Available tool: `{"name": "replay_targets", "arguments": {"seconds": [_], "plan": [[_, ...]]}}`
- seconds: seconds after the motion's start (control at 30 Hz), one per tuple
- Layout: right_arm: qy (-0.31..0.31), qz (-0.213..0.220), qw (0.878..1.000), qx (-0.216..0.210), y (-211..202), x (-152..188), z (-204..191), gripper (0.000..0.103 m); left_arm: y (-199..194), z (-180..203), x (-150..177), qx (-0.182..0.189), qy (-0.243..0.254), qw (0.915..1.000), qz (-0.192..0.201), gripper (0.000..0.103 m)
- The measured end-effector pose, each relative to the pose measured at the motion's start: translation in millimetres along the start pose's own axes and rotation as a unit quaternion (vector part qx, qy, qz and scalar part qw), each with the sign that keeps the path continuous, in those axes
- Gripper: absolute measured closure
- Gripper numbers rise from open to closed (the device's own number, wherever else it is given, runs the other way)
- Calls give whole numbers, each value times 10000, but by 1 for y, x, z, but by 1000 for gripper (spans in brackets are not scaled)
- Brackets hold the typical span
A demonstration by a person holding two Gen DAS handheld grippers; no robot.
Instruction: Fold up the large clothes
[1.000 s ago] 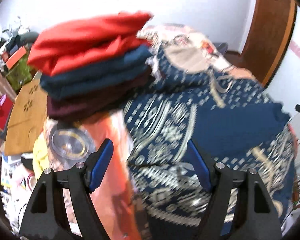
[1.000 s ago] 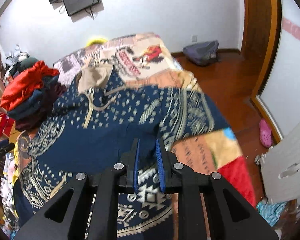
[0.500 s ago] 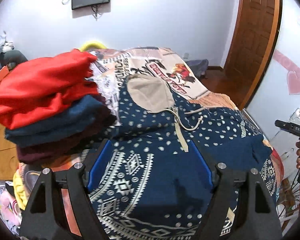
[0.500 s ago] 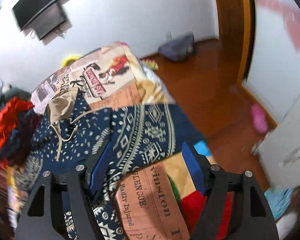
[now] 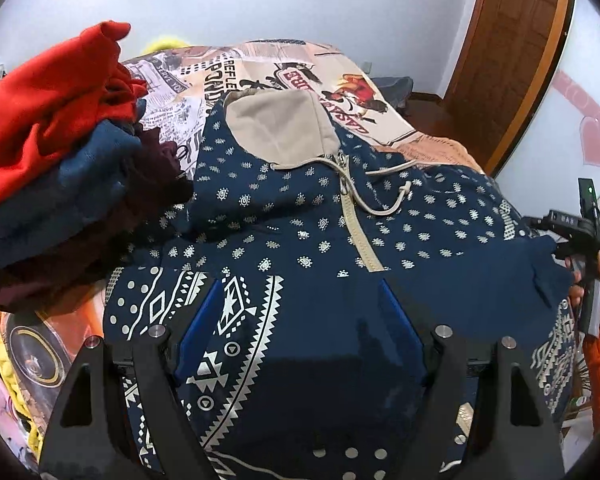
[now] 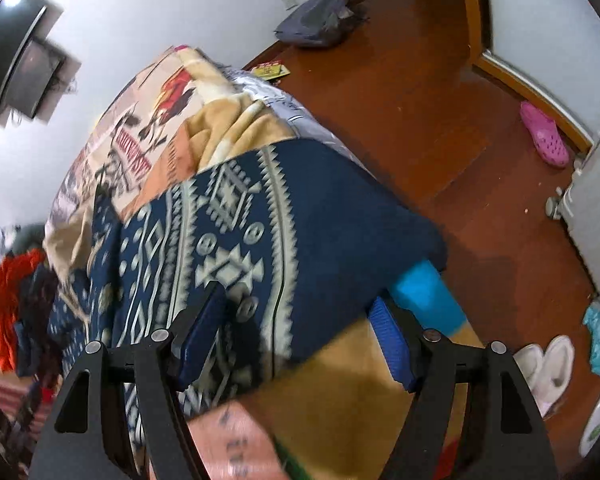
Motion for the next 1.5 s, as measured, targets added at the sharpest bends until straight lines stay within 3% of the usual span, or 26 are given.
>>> {"name": "replay_targets", "arguments": {"seconds": [0.07, 0.17, 0.23, 0.33, 0.43, 0.53, 0.63, 0.73, 0.8, 0.93, 1.17, 1.37, 1.5], "plan": [[108, 69, 9999, 18, 3, -8, 1, 37, 4, 0, 2, 27, -27, 10000, -30, 25], [163, 138, 9994, 265, 9, -20, 1, 59, 10, -1, 3, 34, -72, 9999, -92, 25], [185, 254, 9990, 308, 7, -25, 1, 84, 13, -1, 5, 35, -96, 9999, -127, 25], [6, 612, 9977, 283, -10, -25, -8, 95, 12, -2, 7, 35, -117, 9998, -131, 25], [-408, 1074, 9929, 294, -36, -20, -26, 96, 10, -2, 9, 29, -125, 9998, -137, 25], [-961, 1391, 9856, -75, -77, -7, -62, 96, 7, -1, 8, 27, -109, 9999, -130, 25], [-1476, 1403, 9752, -862, -116, 16, -105, 97, -1, 3, 8, -5, -47, 10000, -32, 25], [-2098, 1447, 9609, -1082, -136, 45, -140, 96, -10, 7, 7, -44, -8, 10000, 76, 25], [-2453, 1205, 9527, -1332, -139, 69, -161, 97, -15, 10, 7, -59, 18, 9999, 132, 25], [-2861, 700, 9485, -1162, -112, 109, -178, 96, -27, 17, 7, -88, 111, 9996, 224, 25], [-2989, -223, 9532, -406, -49, 143, -161, 96, -44, 27, 12, -129, 358, 9986, 367, 25], [-2945, -350, 9542, -387, -68, 141, -163, 89, -49, 30, 15, -188, 462, 9979, 417, 25], [-2861, 15, 9560, -649, -97, 133, -171, 78, -50, 31, 13, -181, 425, 9979, 448, 25]]}}
Point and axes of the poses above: each gripper's, at about its wrist camera, not at the fingertips, and y roughly the way its jaws point, z to its right, x to its underside, the point moved 3 cm from there along y, roughly the way its jaws point, and after that the axes turned 11 degrees about y, right-handed, at the moved point
